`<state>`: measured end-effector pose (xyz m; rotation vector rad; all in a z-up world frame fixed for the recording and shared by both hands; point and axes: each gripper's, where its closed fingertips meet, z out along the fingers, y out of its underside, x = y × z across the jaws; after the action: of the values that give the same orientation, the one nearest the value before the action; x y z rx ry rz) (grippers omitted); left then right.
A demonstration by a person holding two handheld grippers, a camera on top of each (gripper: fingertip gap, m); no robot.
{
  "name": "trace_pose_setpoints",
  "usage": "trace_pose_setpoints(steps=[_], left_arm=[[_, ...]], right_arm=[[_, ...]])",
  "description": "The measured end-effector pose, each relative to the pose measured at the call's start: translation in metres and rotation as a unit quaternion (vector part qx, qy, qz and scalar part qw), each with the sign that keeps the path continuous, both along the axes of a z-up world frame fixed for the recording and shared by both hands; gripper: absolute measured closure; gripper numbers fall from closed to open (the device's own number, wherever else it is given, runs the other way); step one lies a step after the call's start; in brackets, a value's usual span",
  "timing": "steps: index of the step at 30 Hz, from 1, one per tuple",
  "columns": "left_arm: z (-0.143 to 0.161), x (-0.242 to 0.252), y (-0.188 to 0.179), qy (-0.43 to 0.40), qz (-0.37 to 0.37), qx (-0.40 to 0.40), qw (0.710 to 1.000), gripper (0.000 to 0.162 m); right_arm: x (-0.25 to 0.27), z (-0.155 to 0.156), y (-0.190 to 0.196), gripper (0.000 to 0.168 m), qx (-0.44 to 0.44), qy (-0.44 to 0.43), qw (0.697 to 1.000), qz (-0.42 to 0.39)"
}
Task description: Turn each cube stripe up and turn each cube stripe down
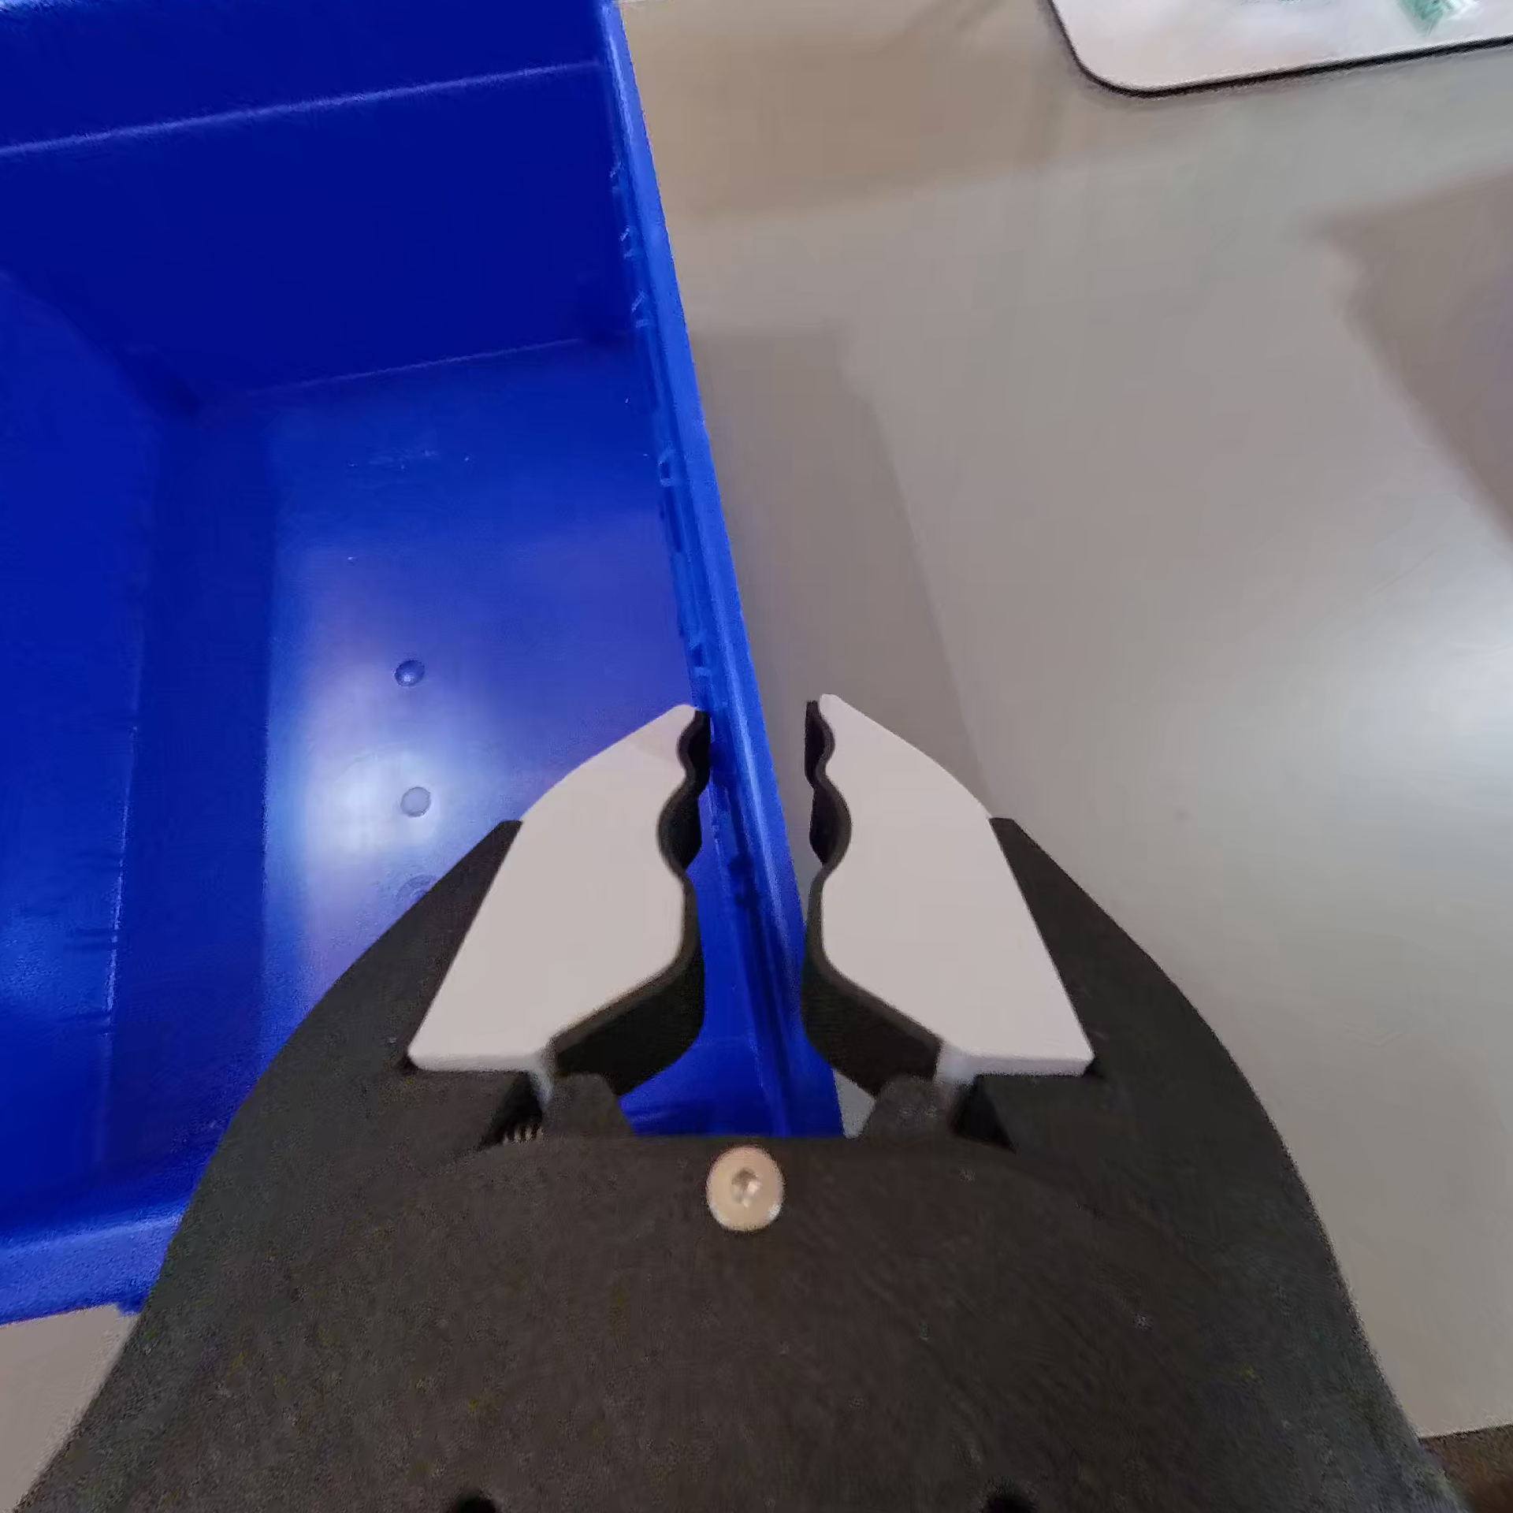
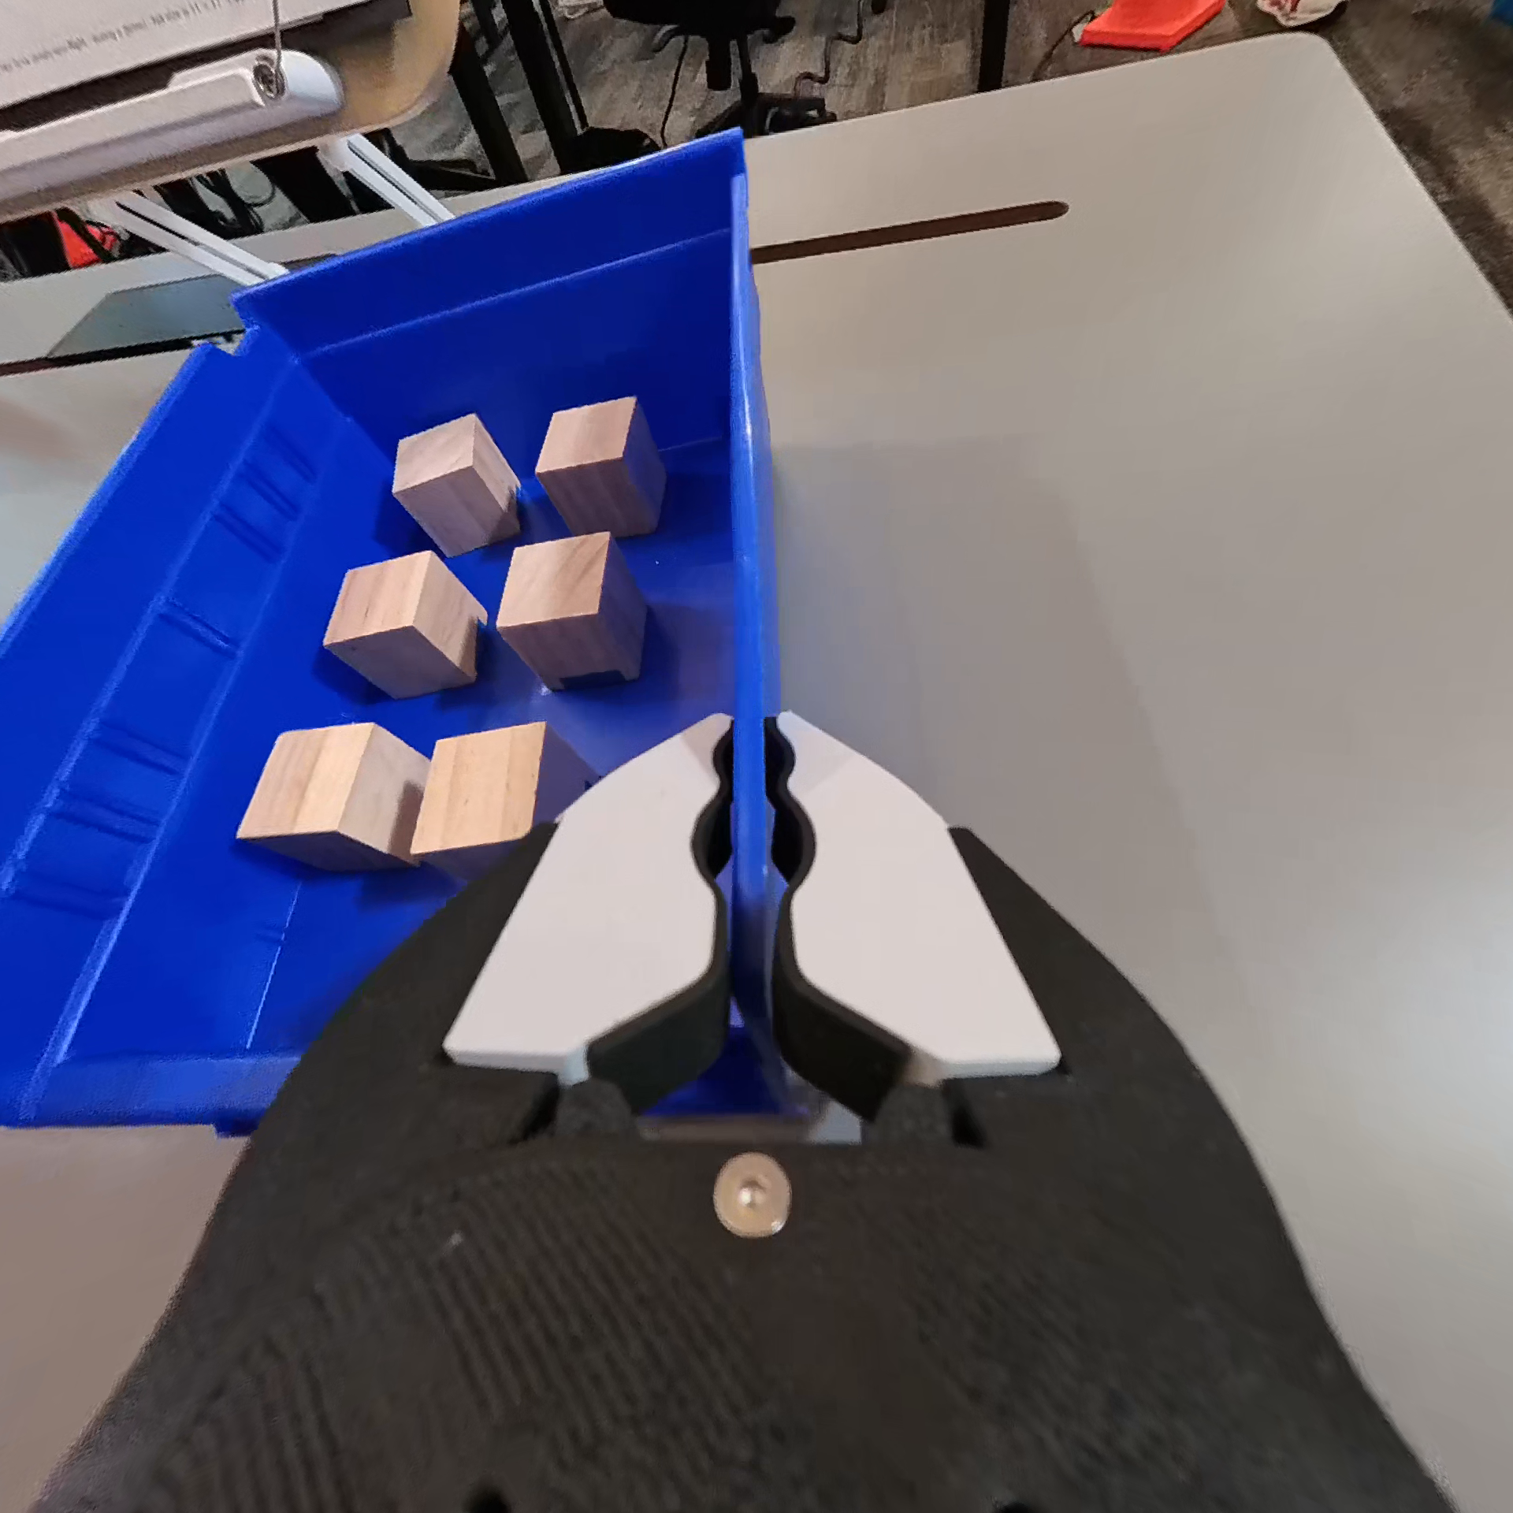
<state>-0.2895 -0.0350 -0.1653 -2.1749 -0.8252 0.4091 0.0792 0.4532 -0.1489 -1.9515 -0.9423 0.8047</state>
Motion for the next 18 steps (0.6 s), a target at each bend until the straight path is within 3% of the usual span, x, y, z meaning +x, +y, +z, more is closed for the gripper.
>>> trace_pose_setpoints(steps=[5,11,18], left_arm=[[0.020,-0.010,-0.012,0.120,-0.005,-0.086,0.989,0.156],[0.063,-0.005,-0.010,0.116,-0.006,0.024,0.993,0.156],[0.120,0.002,-0.011,0.138,-0.027,0.046,0.989,0.156]], right_arm=[[-0.004,-0.001,-0.005,0.163,-0.077,0.067,0.995,-0.024],[-0.033,-0.002,-0.038,0.163,-0.096,0.077,0.992,-0.003],[-0.117,-0.001,-0.107,0.163,-0.104,0.073,0.991,0.032]])
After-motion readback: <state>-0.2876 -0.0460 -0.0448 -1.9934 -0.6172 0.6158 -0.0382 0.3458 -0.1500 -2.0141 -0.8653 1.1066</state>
